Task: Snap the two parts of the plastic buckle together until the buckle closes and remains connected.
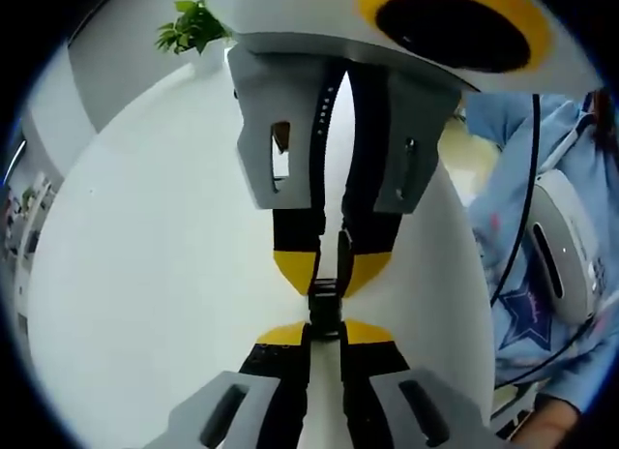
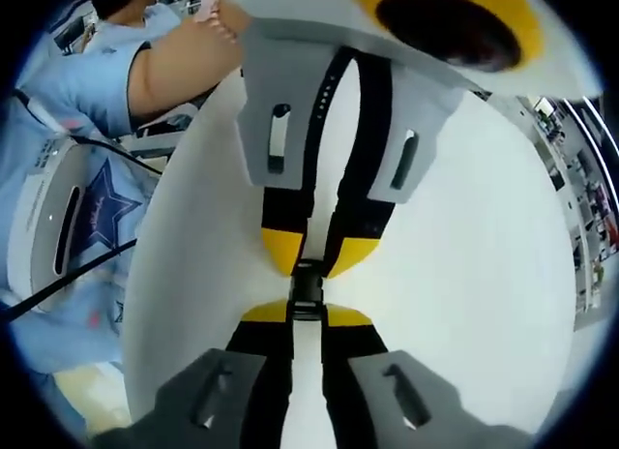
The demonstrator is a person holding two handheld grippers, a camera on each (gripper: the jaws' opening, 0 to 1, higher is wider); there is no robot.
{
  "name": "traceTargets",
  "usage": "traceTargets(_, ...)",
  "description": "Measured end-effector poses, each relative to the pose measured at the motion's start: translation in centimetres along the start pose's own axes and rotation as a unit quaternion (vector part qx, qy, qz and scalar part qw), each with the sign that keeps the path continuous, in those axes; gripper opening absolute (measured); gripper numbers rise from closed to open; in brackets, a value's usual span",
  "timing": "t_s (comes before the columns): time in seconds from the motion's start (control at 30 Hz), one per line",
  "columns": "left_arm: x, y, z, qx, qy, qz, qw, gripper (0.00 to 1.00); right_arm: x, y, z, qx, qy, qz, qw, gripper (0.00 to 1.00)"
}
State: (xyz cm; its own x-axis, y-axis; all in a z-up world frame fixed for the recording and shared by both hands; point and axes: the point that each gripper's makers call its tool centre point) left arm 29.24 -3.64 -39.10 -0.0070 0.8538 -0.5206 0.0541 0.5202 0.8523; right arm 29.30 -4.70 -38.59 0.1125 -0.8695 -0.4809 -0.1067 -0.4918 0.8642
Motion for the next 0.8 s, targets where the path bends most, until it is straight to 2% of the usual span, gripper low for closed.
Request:
traceTargets(0.3, 0.0, 0.2, 0.0, 0.009, -0.005, 0.002, 0.9999, 0.09, 0.2, 0.2, -0.2, 0.009, -0.011, -0.016, 0.9998, 0.08)
traceTargets(0.5, 0.1, 0.3, 0.1, 0.015, 0.0, -0.011, 0.9998, 0.09, 0.2, 0.2, -0.4, 0.013, -0.014, -0.028, 0.9994, 0.08)
traceTargets(0.8, 0.1, 0.1, 1.4, 0.009, 0.008, -0.024, 0.9996, 0.09, 0.3, 0.2, -1.7, 0.026, -0.017, -0.04, 0.9987, 0.08)
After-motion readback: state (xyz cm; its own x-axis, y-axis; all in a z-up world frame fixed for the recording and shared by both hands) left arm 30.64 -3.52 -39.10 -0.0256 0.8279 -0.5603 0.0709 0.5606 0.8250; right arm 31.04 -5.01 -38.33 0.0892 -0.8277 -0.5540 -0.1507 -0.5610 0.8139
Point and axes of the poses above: the point that each gripper's makers call its tool centre point, and the gripper's own axes: y roughly backward along the fingers, z roughly to its left, x roughly out of its underside, and after that the axes turned 3 degrees about -z, right-handed
